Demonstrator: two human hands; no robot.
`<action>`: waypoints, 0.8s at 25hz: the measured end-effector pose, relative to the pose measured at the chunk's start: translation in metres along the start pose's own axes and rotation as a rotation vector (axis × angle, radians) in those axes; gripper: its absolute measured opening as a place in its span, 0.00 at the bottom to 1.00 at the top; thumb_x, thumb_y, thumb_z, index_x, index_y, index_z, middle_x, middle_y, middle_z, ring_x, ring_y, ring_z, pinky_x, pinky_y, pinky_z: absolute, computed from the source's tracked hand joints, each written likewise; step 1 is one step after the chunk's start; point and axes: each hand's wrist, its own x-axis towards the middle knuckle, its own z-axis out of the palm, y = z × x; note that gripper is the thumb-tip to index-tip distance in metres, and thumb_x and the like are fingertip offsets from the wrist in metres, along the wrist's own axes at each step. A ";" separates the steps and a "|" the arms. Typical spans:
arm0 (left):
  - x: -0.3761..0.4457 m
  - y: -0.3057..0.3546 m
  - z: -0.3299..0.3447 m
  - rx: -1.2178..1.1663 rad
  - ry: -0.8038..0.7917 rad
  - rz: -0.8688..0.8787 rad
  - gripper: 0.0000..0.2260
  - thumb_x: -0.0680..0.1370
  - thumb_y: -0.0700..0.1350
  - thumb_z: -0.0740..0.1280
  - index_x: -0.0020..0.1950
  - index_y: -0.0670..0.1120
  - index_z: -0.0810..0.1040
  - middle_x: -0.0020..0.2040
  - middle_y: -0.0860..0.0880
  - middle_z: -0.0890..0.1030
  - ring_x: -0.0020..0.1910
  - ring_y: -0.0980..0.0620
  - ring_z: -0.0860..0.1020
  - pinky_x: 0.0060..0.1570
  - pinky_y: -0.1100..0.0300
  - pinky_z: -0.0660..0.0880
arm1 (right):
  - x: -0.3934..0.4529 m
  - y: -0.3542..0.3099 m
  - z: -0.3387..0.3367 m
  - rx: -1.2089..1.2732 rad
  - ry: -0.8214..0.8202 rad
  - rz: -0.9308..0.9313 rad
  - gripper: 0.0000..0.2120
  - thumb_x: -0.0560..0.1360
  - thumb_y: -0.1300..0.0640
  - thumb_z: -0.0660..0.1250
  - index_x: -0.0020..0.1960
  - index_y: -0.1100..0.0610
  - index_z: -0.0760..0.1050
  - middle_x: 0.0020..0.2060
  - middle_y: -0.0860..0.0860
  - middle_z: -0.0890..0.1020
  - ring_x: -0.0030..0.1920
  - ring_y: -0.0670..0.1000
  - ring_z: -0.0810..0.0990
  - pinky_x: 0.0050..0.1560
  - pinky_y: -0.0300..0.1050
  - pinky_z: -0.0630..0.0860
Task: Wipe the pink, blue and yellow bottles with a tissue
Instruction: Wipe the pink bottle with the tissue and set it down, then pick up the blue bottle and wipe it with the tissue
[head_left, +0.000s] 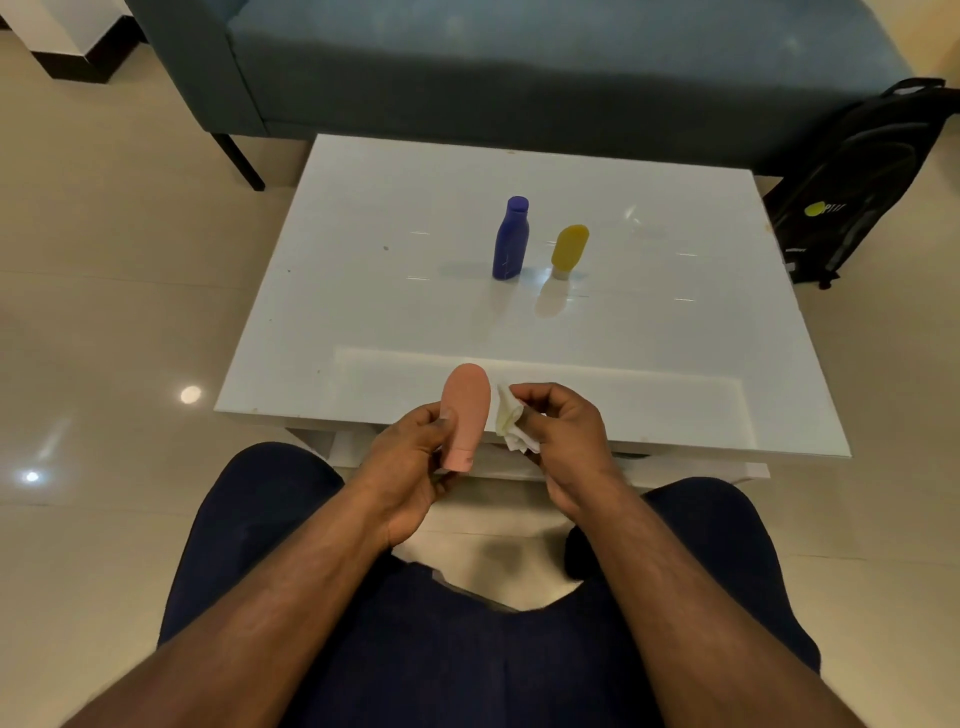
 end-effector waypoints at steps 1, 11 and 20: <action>0.004 0.004 0.000 0.047 0.020 0.013 0.12 0.84 0.47 0.63 0.67 0.48 0.76 0.59 0.43 0.81 0.53 0.44 0.77 0.49 0.52 0.75 | 0.004 0.001 -0.001 0.019 -0.009 0.020 0.08 0.75 0.64 0.69 0.48 0.53 0.83 0.48 0.55 0.83 0.45 0.53 0.82 0.38 0.43 0.77; 0.107 0.047 -0.010 0.320 0.115 0.107 0.21 0.82 0.40 0.66 0.75 0.45 0.69 0.68 0.45 0.78 0.64 0.43 0.79 0.63 0.45 0.78 | 0.076 -0.013 -0.009 -0.023 0.055 0.015 0.09 0.74 0.64 0.69 0.50 0.52 0.82 0.45 0.49 0.83 0.46 0.47 0.82 0.46 0.40 0.79; 0.197 0.104 -0.022 0.537 0.300 0.294 0.17 0.75 0.39 0.69 0.61 0.53 0.75 0.59 0.48 0.83 0.58 0.45 0.81 0.62 0.41 0.78 | 0.116 0.000 -0.018 -0.660 0.053 -0.186 0.18 0.75 0.62 0.65 0.39 0.37 0.73 0.44 0.36 0.77 0.47 0.31 0.74 0.45 0.24 0.66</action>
